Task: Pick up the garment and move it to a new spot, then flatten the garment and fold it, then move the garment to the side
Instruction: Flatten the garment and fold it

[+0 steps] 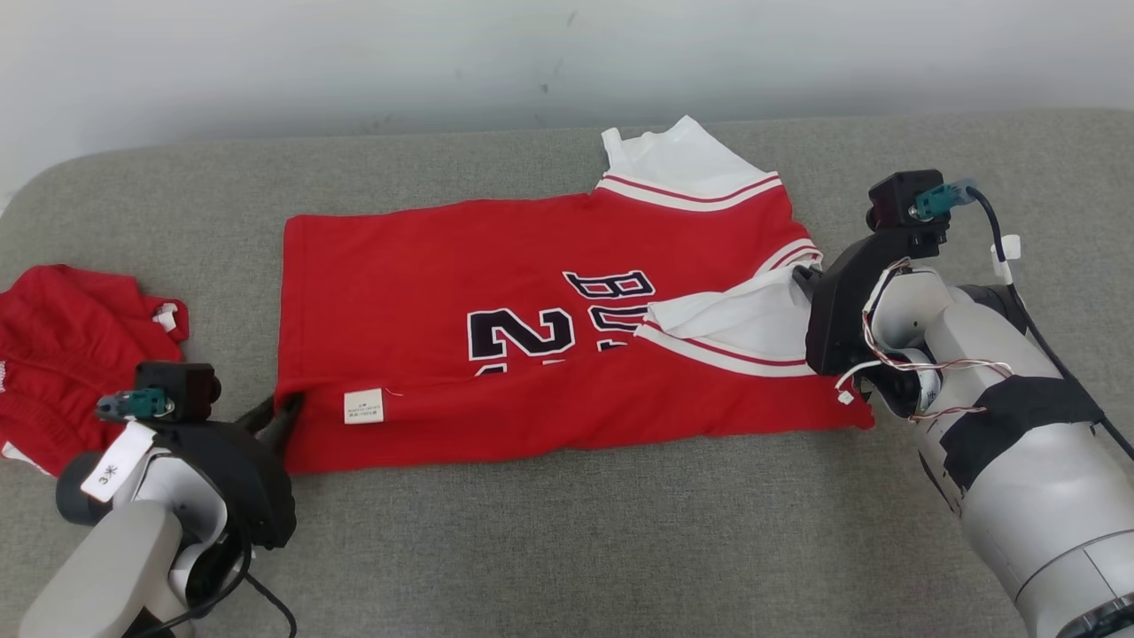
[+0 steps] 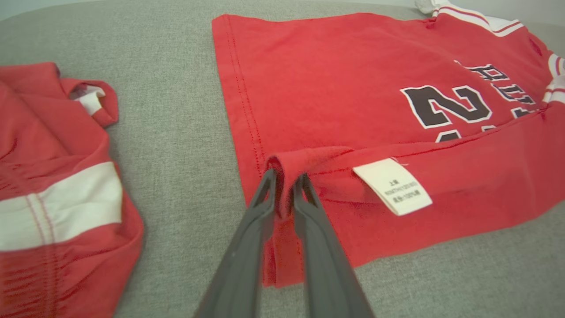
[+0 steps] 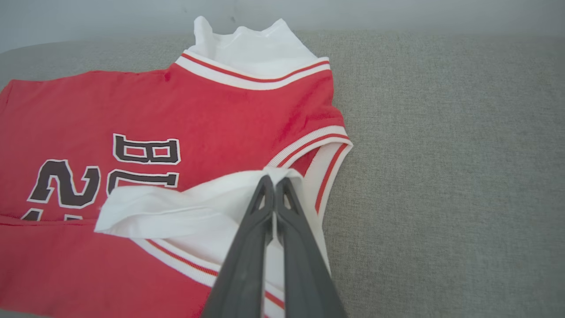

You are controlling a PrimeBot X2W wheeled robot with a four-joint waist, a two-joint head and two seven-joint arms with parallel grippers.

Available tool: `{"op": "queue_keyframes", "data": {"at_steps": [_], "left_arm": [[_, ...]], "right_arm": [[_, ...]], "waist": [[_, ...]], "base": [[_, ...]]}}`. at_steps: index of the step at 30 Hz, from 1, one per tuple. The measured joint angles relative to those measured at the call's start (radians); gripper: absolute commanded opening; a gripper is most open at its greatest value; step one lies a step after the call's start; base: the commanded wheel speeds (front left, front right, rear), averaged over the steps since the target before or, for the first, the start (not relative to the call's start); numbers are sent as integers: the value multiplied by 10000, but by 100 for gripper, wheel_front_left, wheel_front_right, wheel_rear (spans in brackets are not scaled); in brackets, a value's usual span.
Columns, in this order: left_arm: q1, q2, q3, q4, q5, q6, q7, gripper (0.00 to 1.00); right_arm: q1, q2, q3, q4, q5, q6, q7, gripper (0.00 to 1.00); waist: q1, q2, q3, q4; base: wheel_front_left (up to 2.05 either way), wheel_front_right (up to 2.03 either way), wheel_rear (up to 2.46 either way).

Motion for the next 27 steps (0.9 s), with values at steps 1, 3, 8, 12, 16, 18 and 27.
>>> {"op": "queue_keyframes", "data": {"at_steps": [1, 3, 8, 12, 16, 18, 27], "left_arm": [[-9, -19, -2, 90, 0, 0, -84, 100], [-9, -36, 2, 173, 2, 0, -186, 100], [35, -211, -6, 483, 13, 0, -675, 100], [205, -339, 40, 570, 38, 2, -1158, 100], [727, -364, 50, 575, 61, 33, -1601, 100], [963, -380, 58, 539, 61, 119, -1812, 100], [1527, -430, 217, 144, 79, 458, -2677, 100]], "right_arm": [[-12, 27, 25, 111, -10, 50, -92, 100], [-14, 56, 25, 203, -23, 79, -215, 100], [12, 65, 31, 382, -25, 263, -957, 100], [423, -33, 29, 336, -23, 410, -1647, 100], [1079, -157, 19, 65, -4, 426, -2382, 100], [1361, -205, 25, -130, 8, 437, -2769, 100], [3048, -644, 203, -1047, -148, 510, -4215, 100]], "waist": [[0, 0, -12, 5], [0, 0, -36, 9], [-1, 0, -220, 16], [-1, 0, -420, 42], [-2, 0, -628, 60], [-2, -1, -714, 56], [-2, -1, -759, 107]], "base": [[0, 0, 0], [0, 0, 0], [0, 0, 0], [0, 0, 0], [0, 0, 0], [0, 0, 0], [0, 0, 0]]}}
